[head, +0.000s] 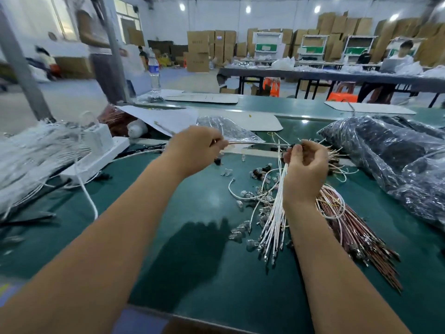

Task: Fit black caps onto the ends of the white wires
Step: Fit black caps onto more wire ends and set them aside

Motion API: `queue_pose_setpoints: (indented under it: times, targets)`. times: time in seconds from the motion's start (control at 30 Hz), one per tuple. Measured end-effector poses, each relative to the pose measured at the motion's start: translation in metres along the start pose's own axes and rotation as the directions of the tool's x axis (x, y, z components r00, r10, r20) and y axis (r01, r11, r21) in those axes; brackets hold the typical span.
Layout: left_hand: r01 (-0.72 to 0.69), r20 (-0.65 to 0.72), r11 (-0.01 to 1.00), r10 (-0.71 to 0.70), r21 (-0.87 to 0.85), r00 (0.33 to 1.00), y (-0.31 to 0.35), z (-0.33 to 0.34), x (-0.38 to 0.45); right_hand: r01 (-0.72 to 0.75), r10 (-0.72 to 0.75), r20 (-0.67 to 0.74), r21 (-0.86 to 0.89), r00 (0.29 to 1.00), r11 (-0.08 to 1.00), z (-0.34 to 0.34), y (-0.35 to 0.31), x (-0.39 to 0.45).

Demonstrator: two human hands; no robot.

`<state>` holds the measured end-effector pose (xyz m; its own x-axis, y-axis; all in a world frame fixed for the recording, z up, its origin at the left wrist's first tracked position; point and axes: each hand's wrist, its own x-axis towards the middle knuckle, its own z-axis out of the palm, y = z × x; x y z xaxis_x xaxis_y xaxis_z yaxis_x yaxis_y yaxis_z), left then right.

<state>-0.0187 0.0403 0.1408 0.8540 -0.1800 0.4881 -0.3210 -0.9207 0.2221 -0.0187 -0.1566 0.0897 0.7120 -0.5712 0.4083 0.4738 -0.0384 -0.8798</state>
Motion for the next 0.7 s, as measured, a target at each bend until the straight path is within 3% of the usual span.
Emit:
queue_pose_setpoints:
  times: [0.07, 0.13, 0.2, 0.3, 0.37, 0.43, 0.47, 0.57, 0.63, 0.7]
  targets:
    - [0.029, -0.208, 0.997, -0.014, 0.068, 0.978, -0.014, -0.023, 0.001, 0.04, -0.021, 0.211, -0.084, 0.977, 0.996, 0.001, 0.003, -0.005]
    - [0.089, -0.415, 0.989, -0.032, 0.118, 0.909, -0.036, -0.044, -0.002, 0.089, -0.021, 0.361, -0.175, 0.932, 0.981, 0.006, 0.005, -0.012]
    - [0.176, -0.47, 0.975, -0.093, 0.138, 0.878, -0.067, -0.055, -0.006, 0.151, -0.032, 0.426, -0.248, 0.904, 0.957, 0.01, 0.007, -0.016]
    - [0.402, -0.307, 0.892, -0.331, 0.208, 0.892, -0.111, -0.044, -0.026, 0.229, -0.052, 0.461, -0.336, 0.886, 0.914, 0.012, 0.01, -0.016]
    - [0.514, -0.149, 0.754, -0.501, 0.409, 0.853, -0.134, -0.023, -0.045, 0.268, -0.047, 0.483, -0.399, 0.874, 0.877, 0.013, 0.011, -0.015]
    - [0.535, -0.064, 0.654, -0.6, 0.535, 0.798, -0.147, -0.001, -0.064, 0.316, -0.05, 0.504, -0.459, 0.862, 0.83, 0.012, 0.012, -0.014]
    - [0.518, -0.067, 0.666, -0.578, 0.537, 0.814, -0.151, 0.007, -0.07, 0.334, -0.053, 0.506, -0.483, 0.861, 0.81, 0.011, 0.013, -0.014]
    - [0.366, -0.05, 0.833, -0.381, 0.416, 0.923, -0.149, 0.024, -0.073, 0.383, -0.087, 0.483, -0.559, 0.872, 0.735, 0.007, 0.014, -0.009]
    - [0.326, 0.105, 0.913, -0.359, 0.245, 0.927, -0.138, 0.031, -0.065, 0.395, -0.104, 0.443, -0.64, 0.891, 0.659, 0.003, 0.013, -0.004]
    - [0.299, 0.268, 0.931, -0.349, 0.211, 0.898, -0.121, 0.043, -0.058, 0.375, -0.106, 0.389, -0.727, 0.915, 0.575, -0.004, 0.013, 0.002]
